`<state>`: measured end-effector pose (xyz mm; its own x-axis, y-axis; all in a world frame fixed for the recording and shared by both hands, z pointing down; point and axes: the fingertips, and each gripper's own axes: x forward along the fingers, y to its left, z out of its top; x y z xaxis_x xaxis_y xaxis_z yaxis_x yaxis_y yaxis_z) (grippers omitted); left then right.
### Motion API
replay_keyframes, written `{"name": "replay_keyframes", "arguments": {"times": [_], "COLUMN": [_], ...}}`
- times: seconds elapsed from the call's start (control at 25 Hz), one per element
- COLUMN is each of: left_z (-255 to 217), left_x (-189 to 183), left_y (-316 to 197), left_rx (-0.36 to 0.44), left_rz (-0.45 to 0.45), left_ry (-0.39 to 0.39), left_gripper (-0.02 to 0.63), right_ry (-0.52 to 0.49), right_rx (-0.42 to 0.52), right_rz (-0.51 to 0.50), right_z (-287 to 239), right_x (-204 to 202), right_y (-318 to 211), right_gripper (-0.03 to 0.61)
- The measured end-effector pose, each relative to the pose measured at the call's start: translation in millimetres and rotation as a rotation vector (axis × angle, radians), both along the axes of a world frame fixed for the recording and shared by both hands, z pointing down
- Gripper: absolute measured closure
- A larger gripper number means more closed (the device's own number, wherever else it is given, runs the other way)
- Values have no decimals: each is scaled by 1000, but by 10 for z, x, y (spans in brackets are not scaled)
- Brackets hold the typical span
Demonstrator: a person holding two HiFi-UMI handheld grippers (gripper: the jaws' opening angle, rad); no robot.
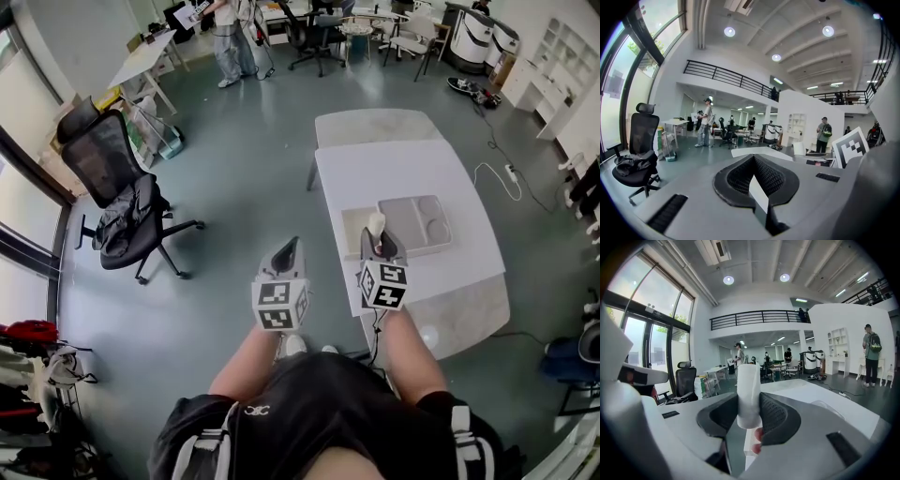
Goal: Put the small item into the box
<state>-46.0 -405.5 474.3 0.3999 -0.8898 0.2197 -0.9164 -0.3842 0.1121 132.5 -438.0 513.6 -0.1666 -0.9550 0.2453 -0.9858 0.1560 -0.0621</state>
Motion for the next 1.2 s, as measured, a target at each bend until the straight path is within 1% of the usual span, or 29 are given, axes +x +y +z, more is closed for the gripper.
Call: {"name": "replay_keyframes", "arguments": {"times": [0.16,0.56,0.92,1.2], "left_z": [-41,-12,3,59], "left_x": [46,-29,-114,-234], "left_y": [-53,-124,-169,-223], "left_rx": [5,-3,-10,-22], "left_rz": [2,-21,-42,-62], "left_ry": [-6,-27,-43,-53], "left_gripper": [609,609,609,609], "right_ry": [21,80,95,107], "right_rx": [-62,-215,-379,-449], "right_rz": [8,18,3,15], "right_z": [236,917,1500,1817], "right_x": [101,269,259,263], "right_y": [-144,-438,-552,-706], "right_gripper": [446,446,446,446]}}
